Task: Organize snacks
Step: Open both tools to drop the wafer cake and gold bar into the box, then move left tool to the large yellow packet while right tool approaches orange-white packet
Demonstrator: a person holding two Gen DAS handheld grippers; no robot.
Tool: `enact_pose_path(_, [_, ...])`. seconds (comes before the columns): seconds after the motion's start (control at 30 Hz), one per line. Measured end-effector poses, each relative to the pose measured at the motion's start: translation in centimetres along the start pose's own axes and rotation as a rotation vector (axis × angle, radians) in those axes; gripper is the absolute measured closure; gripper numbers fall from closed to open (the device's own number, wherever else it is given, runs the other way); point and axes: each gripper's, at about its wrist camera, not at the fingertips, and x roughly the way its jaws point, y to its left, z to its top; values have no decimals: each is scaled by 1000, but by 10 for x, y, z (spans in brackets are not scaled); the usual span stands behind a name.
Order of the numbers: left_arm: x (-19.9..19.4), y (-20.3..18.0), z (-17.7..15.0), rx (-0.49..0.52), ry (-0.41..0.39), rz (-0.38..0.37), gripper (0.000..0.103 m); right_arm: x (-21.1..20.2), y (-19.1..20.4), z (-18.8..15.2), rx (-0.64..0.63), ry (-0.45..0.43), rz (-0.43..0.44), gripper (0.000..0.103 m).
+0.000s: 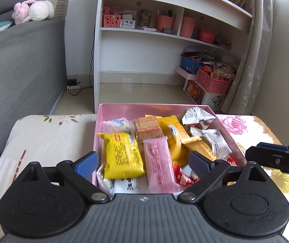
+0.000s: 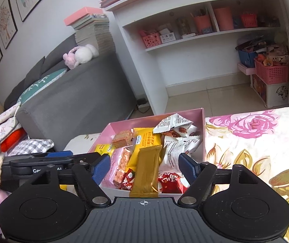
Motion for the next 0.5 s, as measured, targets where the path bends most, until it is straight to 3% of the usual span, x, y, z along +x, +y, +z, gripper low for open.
enact_pose_path(0.3, [-34, 8, -20, 25, 29, 93, 0, -17, 6, -8, -31, 9, -24, 10])
enact_pose_path(0.5, [-51, 25, -39, 10, 8, 121, 0, -22, 22, -19, -78, 26, -50, 6])
